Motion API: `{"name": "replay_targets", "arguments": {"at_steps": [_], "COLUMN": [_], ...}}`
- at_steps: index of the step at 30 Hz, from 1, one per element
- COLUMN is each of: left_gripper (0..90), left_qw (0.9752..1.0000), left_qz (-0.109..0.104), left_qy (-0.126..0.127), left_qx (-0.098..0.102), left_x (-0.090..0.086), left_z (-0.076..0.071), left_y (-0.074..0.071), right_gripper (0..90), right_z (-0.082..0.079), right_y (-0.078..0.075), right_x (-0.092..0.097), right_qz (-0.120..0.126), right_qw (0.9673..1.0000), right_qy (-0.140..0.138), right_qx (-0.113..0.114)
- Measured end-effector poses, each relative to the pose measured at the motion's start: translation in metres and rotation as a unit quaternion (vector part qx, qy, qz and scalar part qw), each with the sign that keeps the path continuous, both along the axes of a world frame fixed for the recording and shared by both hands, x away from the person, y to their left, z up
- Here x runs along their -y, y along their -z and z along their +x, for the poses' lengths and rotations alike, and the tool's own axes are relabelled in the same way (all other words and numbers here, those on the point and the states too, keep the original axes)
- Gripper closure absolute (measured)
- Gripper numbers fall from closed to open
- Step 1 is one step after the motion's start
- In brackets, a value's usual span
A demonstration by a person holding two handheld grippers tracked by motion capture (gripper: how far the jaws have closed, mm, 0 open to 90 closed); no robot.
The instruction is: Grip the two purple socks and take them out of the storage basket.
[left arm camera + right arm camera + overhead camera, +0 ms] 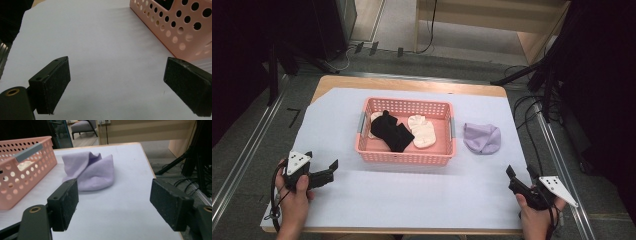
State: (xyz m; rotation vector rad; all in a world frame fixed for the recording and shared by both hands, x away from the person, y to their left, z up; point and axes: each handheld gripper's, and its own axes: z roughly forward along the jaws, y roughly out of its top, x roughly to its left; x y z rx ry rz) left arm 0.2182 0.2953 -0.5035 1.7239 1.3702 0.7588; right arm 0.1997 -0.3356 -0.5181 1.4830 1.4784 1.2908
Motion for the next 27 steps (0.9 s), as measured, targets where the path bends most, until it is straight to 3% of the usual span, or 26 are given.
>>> {"name": "replay_targets", "arguments": {"at_steps": [10,18,23,27], "left_gripper": [7.8,7.7,7.7,7.7], "left_qw": [1.0000,1.0000,1.0000,1.0000], "left_qz": [0.002,0.002,0.002,0.001], "left_qy": [-0.001,-0.001,-0.001,0.000], "left_qx": [-0.001,-0.002,-0.001,-0.003], "left_x": [0.000,0.000,0.000,0.000], "left_z": [0.000,0.000,0.000,0.000], "left_y": [0.000,0.000,0.000,0.000], "right_gripper": [22.5,22.4,23.0,23.5], "right_z": [-0.019,-0.015,-0.009,-0.007], "right_y": [0.007,0.010,0.009,0.009], "right_x": [0.018,0.014,0.011,0.010], "right_qz": [0.008,-0.011,-0.030,-0.036], "right_qw": [0.9995,0.9995,0.9983,0.9980], "right_qy": [0.031,0.028,0.023,0.021], "right_qx": [0.003,-0.013,-0.045,-0.047]}}
